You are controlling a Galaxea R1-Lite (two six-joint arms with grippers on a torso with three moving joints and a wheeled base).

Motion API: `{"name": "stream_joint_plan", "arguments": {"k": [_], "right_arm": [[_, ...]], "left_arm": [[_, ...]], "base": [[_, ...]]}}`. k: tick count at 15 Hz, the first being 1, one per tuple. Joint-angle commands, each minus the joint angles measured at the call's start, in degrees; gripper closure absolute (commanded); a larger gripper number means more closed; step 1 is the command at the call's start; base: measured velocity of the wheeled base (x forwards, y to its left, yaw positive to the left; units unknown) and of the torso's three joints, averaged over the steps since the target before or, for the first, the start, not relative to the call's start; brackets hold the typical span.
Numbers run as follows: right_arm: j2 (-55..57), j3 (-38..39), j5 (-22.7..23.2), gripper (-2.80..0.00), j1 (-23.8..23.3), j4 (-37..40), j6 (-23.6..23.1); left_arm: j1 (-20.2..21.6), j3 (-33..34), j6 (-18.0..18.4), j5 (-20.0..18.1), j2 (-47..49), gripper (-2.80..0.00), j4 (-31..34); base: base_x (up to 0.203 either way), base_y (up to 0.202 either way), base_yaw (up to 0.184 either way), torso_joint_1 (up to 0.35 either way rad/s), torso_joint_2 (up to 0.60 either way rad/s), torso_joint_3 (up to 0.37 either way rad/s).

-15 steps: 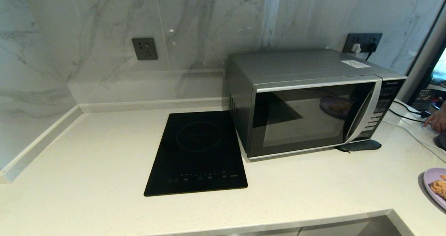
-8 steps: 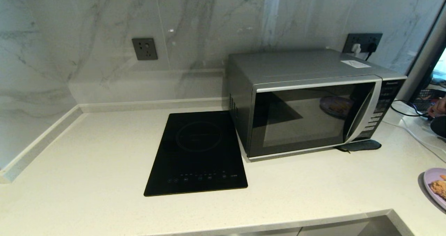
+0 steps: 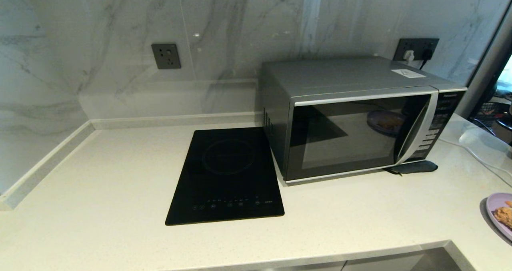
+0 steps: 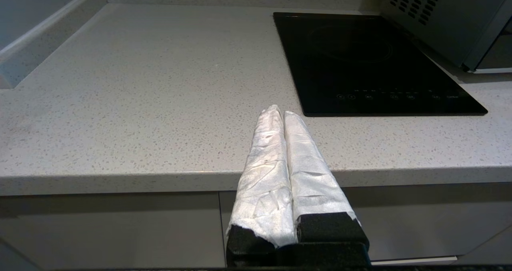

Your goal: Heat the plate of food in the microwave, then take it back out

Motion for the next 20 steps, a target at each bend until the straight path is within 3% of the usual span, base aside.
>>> {"name": "stream_joint_plan", "arguments": {"k": [1, 20], "right_arm": [[0.1, 0.1, 0.0, 0.00, 0.0, 0.0, 0.1], [0.1, 0.1, 0.0, 0.00, 0.0, 0.0, 0.1]], "left_arm": [[0.0, 0.0, -0.1, 0.0, 0.0, 0.00, 0.0], [0.0, 0.0, 0.0, 0.0, 0.0, 0.00, 0.0]], "base": [[0.000, 0.000, 0.000, 0.000, 0.00, 0.000], [0.000, 0.000, 0.000, 0.000, 0.00, 0.000]]}}
